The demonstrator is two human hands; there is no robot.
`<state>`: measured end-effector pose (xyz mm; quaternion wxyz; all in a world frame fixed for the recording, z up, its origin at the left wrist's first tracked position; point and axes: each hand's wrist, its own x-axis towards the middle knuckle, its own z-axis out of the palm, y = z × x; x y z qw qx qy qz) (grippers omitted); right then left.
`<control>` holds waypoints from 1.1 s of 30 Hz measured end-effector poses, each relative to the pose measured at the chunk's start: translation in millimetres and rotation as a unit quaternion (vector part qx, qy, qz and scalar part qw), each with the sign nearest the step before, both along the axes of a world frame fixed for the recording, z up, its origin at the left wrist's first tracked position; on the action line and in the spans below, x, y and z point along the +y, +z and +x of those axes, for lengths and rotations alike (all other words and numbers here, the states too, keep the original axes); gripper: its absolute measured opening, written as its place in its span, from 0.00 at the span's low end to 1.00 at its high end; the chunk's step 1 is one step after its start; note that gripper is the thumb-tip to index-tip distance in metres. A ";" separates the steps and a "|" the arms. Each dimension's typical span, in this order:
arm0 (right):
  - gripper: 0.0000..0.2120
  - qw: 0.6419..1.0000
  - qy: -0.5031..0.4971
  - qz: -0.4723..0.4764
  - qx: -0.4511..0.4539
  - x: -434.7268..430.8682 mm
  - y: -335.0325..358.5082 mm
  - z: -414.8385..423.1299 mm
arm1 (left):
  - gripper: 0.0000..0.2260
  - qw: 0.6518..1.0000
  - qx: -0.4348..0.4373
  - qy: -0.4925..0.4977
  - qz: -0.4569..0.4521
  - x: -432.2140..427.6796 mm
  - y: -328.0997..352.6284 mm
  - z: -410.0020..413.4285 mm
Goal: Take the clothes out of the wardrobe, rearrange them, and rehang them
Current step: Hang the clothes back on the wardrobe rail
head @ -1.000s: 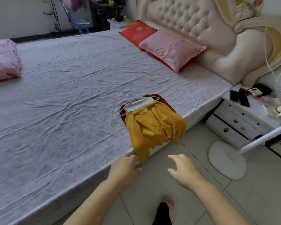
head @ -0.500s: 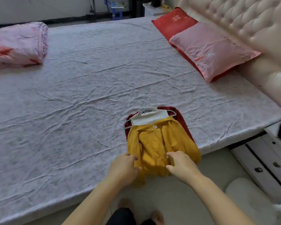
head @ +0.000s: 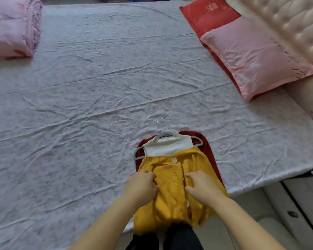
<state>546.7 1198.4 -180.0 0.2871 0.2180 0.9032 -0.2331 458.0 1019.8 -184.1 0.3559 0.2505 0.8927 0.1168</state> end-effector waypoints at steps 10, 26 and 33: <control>0.21 0.994 0.095 -0.026 -0.052 59.6 -76.4 -122.8 | 0.19 0.993 -0.043 0.113 -0.018 37.9 -51.0 -60.6; 0.15 0.987 0.132 0.086 0.008 113.3 -297.6 -281.8 | 0.18 0.965 -0.058 0.254 0.013 79.8 -192.1 -115.6; 0.07 0.978 0.122 0.039 0.166 123.8 -248.7 -259.0 | 0.19 0.960 -0.014 0.275 0.055 87.9 -175.4 -107.6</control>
